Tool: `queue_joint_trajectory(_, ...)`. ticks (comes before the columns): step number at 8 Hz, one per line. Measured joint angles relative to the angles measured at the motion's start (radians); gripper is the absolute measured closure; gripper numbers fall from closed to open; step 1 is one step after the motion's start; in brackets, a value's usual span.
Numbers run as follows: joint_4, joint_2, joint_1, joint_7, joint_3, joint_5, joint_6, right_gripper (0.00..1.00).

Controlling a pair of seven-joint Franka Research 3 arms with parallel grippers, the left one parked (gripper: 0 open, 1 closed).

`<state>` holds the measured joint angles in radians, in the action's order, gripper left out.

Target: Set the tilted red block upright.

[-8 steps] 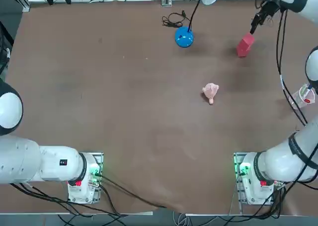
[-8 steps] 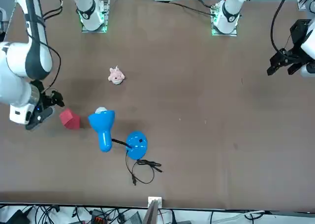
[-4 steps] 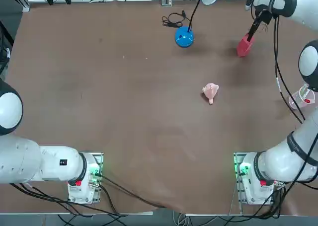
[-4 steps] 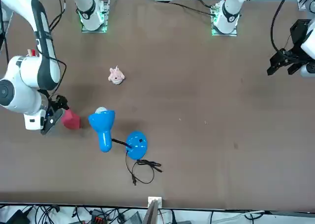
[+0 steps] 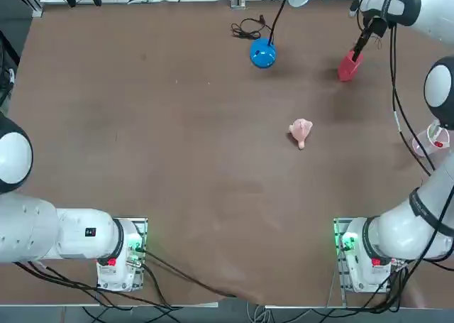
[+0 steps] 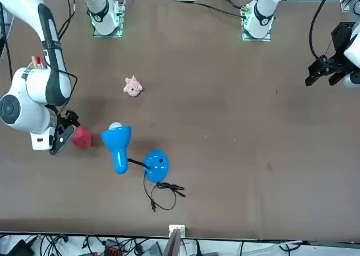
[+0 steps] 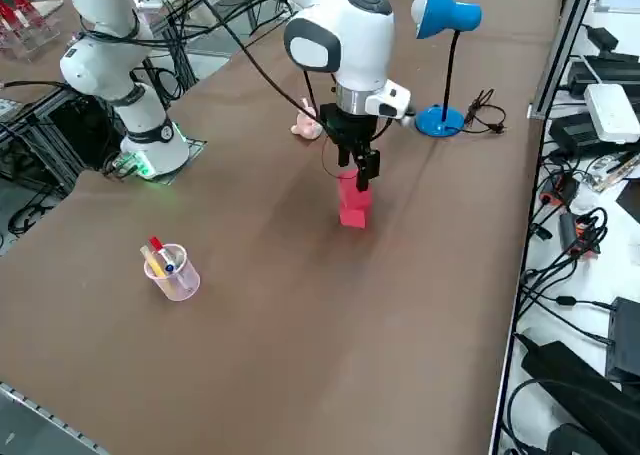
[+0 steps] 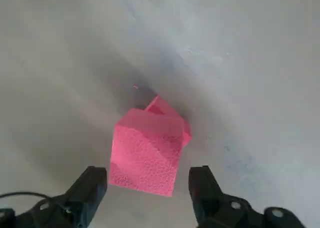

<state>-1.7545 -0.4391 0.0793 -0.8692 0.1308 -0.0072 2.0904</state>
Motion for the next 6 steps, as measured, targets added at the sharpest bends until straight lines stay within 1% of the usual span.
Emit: queue_joint_trajectory(6, -0.007, -0.008, 0.002, 0.124, 0.0, 0.001, 0.007, 0.01)
